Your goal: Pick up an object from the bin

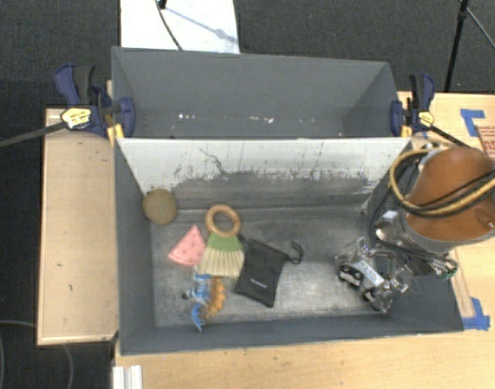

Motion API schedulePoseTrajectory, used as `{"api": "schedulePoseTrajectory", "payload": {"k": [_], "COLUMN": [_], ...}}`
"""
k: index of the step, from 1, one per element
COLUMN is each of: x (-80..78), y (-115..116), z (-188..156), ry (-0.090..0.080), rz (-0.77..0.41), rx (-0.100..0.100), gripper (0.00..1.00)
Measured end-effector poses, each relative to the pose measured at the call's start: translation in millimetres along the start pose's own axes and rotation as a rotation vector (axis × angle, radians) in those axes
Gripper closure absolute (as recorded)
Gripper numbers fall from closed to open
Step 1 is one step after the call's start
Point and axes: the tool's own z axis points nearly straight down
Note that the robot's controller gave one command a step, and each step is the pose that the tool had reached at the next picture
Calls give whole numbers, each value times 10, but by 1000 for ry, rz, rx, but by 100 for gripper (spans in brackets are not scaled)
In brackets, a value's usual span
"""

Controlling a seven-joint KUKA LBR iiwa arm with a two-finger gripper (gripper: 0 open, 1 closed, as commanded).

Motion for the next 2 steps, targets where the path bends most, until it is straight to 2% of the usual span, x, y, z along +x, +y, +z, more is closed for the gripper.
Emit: {"api": "schedulePoseTrajectory", "payload": {"k": [1, 2], "x": [0, 35], "y": [0, -63], "z": [0, -478], "ry": [0, -2], "rz": [-1, 4], "rx": [0, 14], "gripper": [100, 100]}}
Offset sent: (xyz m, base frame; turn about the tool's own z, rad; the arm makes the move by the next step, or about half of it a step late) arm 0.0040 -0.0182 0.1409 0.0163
